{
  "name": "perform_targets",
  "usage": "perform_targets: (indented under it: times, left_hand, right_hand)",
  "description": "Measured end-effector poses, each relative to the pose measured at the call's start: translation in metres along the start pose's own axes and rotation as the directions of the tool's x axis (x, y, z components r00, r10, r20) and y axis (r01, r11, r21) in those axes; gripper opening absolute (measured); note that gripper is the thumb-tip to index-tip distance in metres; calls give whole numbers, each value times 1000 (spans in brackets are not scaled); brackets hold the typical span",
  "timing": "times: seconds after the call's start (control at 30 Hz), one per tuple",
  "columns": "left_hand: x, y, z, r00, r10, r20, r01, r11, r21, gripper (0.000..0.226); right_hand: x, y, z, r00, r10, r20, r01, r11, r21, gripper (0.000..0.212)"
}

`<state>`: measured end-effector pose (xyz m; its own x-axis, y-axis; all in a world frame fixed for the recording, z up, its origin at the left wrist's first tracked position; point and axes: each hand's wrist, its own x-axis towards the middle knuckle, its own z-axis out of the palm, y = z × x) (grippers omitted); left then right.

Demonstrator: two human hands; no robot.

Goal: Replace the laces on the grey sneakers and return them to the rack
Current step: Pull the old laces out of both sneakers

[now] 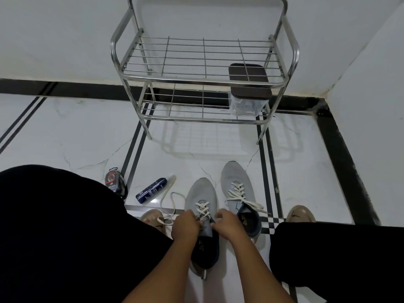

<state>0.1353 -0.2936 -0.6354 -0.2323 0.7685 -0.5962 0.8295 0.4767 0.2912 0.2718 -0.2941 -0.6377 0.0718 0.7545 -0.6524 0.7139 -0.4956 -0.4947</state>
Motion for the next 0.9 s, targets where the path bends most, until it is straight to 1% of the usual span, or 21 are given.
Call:
perform_targets:
  times: [0.07,0.13,0.2,0.27,0.3,0.33,0.37,0.4,0.43,0.47,0.5,0.53,0.57,0.6,0.67,0.73,0.77,0.8,0.83,0.87,0.9]
  left_hand:
    - [-1,-2,0,999,-35,-12,34,997,-76,17]
    - [-2,-4,-1,998,-59,-28,53,985,-162,14]
    - [-2,-7,-2,997,-72,-11,68,971,-230,12]
    - [0,-12,-3,995,-105,3,102,957,-273,13]
    - [0,-15,-4,991,-131,5,127,949,-289,14]
    - [1,-17,-4,987,-159,8,153,940,-304,14]
    - [1,-19,-4,984,-176,13,171,933,-316,14]
    - [1,-20,-3,984,-175,23,173,931,-322,14]
    - [1,-20,-3,985,-166,41,170,932,-321,15]
    - [0,-18,-3,986,-155,58,165,935,-314,14]
    - [0,-16,-3,987,-147,66,160,938,-309,14]
    - [1,-15,-3,988,-140,67,154,939,-306,13]
    - [1,-14,-2,989,-135,67,149,940,-306,13]
    - [1,-14,-2,989,-132,65,146,942,-302,13]
    - [1,-14,-2,989,-129,70,144,943,-299,12]
    - [1,-14,-2,990,-122,72,138,942,-307,11]
    - [1,-14,-2,990,-122,68,137,940,-312,11]
    - [1,-15,-2,990,-124,63,137,938,-317,12]
    - [2,-15,-2,990,-127,61,140,937,-320,12]
    - [3,-16,-2,990,-127,65,142,937,-320,13]
    - [4,-16,-2,990,-124,70,140,938,-318,13]
  right_hand:
    - [-3,-9,7,982,-159,-105,151,985,-83,31]
    - [-6,-16,18,952,-287,-102,254,933,-255,30]
    - [-4,-16,27,943,-328,-60,287,891,-351,25]
    - [-3,-15,33,944,-324,-59,292,907,-304,22]
    - [-3,-17,29,963,-234,-136,215,966,-141,27]
    - [-5,-16,19,972,-74,-225,92,993,70,33]
    - [-6,-13,11,968,92,-232,-5,936,353,35]
    - [-3,-9,4,952,257,-164,-96,763,639,33]
    - [-1,-11,-1,939,336,-79,-164,637,753,32]
    - [4,-11,-4,950,311,-36,-187,657,730,29]
    - [9,-10,-2,968,240,-76,-150,791,593,25]
    - [11,-12,0,986,123,-114,-66,911,408,19]
    - [9,-16,2,996,-14,-88,32,976,215,15]
    - [9,-18,8,992,-122,-43,125,991,51,13]
    - [9,-18,20,970,-241,0,236,948,-215,14]
    - [11,-13,34,970,-242,-29,221,923,-316,15]
    - [9,-12,38,978,-196,-66,174,953,-250,14]
    - [7,-13,35,987,-111,-113,103,992,-75,15]
    - [5,-17,25,984,31,-173,12,969,245,19]
    - [6,-20,11,956,231,-183,-68,776,627,24]
    - [8,-20,-1,915,386,-122,-54,414,909,26]
